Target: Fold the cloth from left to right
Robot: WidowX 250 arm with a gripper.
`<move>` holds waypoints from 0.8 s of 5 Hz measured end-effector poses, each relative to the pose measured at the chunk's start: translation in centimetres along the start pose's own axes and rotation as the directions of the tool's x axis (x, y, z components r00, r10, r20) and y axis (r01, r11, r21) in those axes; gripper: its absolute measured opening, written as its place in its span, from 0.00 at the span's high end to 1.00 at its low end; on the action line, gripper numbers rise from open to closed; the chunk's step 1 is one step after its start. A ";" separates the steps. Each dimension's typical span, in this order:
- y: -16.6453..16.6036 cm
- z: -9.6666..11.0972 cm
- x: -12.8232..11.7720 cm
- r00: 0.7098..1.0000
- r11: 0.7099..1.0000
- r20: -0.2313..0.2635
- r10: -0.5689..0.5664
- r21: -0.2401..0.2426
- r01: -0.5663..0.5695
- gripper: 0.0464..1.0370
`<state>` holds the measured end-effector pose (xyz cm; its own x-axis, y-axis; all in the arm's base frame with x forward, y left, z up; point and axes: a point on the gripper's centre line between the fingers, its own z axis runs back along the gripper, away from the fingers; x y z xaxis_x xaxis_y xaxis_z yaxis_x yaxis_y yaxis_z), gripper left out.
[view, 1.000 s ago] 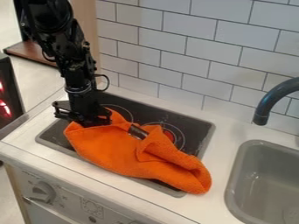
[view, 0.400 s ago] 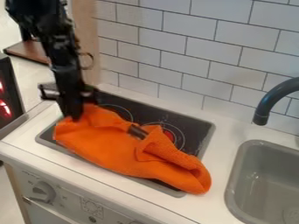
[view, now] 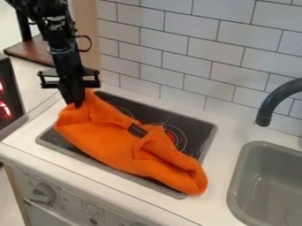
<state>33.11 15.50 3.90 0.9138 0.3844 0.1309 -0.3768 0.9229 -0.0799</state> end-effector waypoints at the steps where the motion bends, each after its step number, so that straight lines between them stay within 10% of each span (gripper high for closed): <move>1: -1.8 2.2 0.1 0.999 0.998 0.027 -0.024 -0.049 0.025 0.99; 4: -10.9 4.0 -4.1 0.963 0.954 0.036 -0.267 -0.129 0.270 0.99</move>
<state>32.85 3.95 8.23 0.9752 0.1246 0.1832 -0.0937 0.9813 -0.1683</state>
